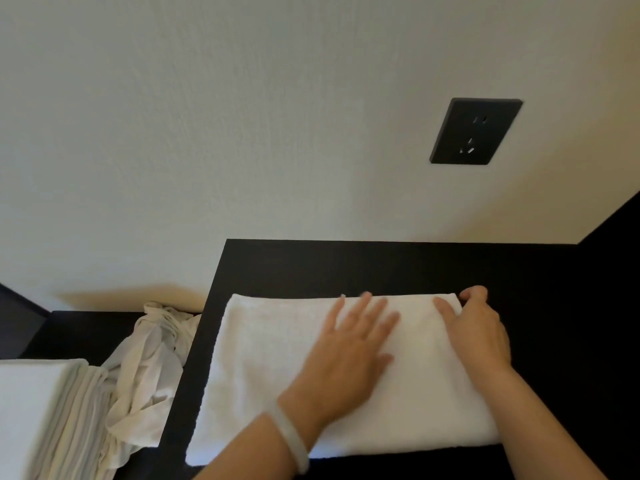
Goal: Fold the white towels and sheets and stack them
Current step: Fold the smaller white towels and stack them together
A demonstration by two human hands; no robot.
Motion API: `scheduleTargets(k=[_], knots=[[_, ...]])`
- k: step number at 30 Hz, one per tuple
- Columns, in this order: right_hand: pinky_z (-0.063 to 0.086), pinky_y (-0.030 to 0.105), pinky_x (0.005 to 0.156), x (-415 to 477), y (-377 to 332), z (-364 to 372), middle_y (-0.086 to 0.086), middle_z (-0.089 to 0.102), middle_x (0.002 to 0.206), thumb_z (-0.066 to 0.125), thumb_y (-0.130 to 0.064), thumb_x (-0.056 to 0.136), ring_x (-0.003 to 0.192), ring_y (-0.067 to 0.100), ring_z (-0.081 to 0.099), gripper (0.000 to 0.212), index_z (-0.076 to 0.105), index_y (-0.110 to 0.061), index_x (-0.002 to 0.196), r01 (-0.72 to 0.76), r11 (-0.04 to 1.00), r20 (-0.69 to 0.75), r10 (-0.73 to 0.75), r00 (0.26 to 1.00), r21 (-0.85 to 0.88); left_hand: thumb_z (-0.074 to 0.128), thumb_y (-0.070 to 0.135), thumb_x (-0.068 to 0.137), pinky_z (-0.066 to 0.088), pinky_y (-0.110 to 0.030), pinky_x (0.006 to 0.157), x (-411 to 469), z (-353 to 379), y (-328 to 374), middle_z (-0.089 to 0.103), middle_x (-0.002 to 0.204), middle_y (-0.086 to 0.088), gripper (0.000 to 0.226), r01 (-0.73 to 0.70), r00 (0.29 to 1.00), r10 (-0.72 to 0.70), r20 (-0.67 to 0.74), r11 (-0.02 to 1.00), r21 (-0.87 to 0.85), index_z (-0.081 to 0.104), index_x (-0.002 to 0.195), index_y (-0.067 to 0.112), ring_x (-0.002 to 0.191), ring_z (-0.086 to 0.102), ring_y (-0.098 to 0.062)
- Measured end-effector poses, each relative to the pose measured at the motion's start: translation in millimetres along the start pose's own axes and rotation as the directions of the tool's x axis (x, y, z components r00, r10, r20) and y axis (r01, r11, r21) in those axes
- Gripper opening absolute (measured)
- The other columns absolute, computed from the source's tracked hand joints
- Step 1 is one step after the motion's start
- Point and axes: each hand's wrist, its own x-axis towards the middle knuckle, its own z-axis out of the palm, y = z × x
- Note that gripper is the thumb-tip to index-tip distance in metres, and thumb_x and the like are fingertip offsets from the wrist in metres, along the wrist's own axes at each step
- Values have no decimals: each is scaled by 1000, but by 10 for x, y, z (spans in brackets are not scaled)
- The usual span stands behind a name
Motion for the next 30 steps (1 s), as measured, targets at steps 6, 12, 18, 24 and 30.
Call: scheduleTargets(k=[6, 12, 18, 24, 30], knots=[[33, 24, 51, -182, 458, -223, -16, 45, 85, 53, -56, 93, 72, 5, 51, 37, 44, -32, 120, -216, 974, 213, 197, 957, 66, 8, 56, 101, -10, -53, 120, 38, 306, 92, -8, 164, 11, 57, 10, 988, -14, 157, 1000, 23, 3, 156, 39, 150, -18, -14], [39, 23, 53, -700, 796, -235, -15, 56, 88, 56, -50, 92, 77, 3, 55, 22, 40, -41, 104, -275, 955, 253, 241, 937, 109, 4, 57, 100, -10, -50, 121, 34, 249, 102, -10, 164, 12, 58, 0, 982, -9, 188, 999, 49, 0, 156, 40, 149, -19, -12], [44, 22, 50, -865, 654, -353, -10, 56, 81, 52, -47, 95, 64, 4, 56, 27, 27, -40, 101, -136, 991, 74, 135, 988, 11, 3, 57, 99, -10, -49, 121, 39, 193, 124, -11, 164, 13, 59, 8, 981, -23, 194, 997, 78, -1, 155, 41, 149, -19, -12], [52, 25, 83, -826, 349, -413, -6, 63, 114, 59, -44, 88, 99, 9, 64, 42, 52, -27, 126, 163, 919, -122, -219, 968, -358, 3, 56, 99, -12, -49, 120, 35, 211, 120, -15, 163, 13, 59, -2, 983, -9, 186, 998, 58, -5, 155, 40, 148, -22, -11], [-8, 35, 124, -637, 69, -95, -10, -10, 165, 17, -43, 104, 148, 2, -14, 59, -7, -28, 156, 548, 821, 350, -471, 810, -163, 7, 56, 101, -11, -43, 122, 11, 232, 114, -18, 161, 10, 66, 12, 987, -18, 157, 999, 38, -9, 156, 23, 145, -27, -4]])
